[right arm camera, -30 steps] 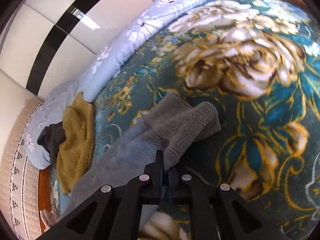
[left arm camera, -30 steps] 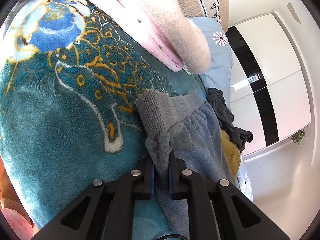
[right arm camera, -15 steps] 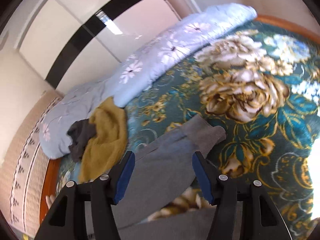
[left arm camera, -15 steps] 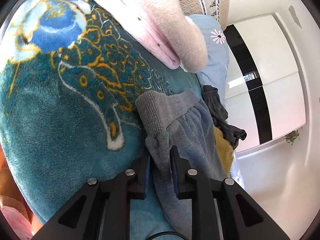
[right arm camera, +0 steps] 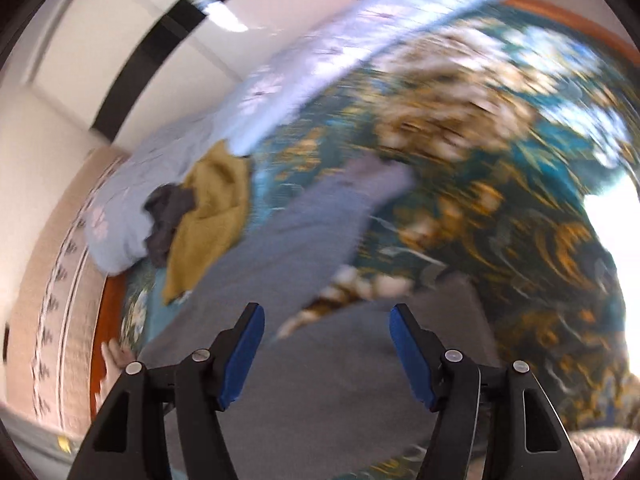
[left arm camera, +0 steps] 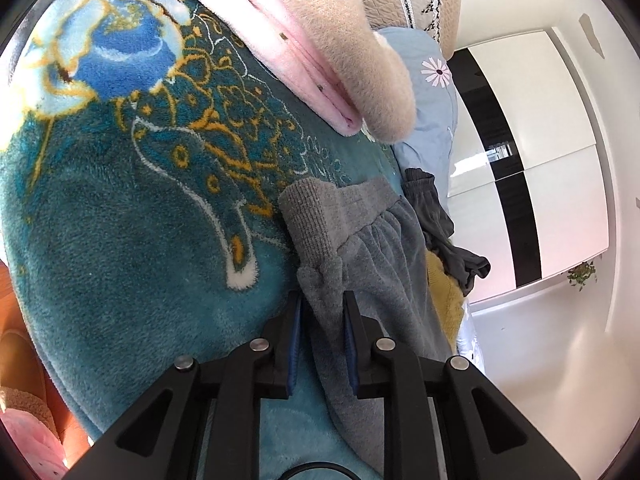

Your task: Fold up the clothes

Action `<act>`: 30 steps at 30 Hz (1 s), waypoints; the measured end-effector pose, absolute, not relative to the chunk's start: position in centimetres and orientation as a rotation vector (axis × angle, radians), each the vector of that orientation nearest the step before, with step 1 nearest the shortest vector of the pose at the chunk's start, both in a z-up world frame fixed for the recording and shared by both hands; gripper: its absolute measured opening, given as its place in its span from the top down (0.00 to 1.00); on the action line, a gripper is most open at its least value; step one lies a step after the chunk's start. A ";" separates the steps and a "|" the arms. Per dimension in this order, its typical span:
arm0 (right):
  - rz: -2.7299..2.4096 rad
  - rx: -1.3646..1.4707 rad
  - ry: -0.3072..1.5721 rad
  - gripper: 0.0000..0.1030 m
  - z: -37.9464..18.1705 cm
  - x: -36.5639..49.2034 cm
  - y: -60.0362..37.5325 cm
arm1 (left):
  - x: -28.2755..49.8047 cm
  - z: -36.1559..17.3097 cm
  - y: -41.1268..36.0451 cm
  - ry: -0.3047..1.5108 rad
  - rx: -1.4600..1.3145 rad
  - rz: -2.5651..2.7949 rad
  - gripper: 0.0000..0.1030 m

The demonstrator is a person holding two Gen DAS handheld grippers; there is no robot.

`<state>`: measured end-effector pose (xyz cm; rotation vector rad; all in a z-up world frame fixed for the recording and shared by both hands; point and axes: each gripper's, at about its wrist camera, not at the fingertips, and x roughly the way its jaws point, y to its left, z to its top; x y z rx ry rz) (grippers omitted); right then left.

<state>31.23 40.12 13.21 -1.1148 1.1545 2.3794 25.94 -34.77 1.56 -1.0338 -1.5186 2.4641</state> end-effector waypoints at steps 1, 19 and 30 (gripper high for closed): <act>2.342 -1.123 1.175 0.33 12.7 31.9 40.7 | 25.9 1.5 -34.8 -1.517 -1.035 2.466 0.82; 2.169 -1.299 1.334 0.39 7.5 36.1 40.8 | 25.7 1.5 -34.7 -1.489 -1.048 2.488 0.81; 2.162 -1.279 1.312 0.77 6.0 32.5 38.8 | 25.5 1.5 -34.5 -1.473 -1.053 2.500 0.81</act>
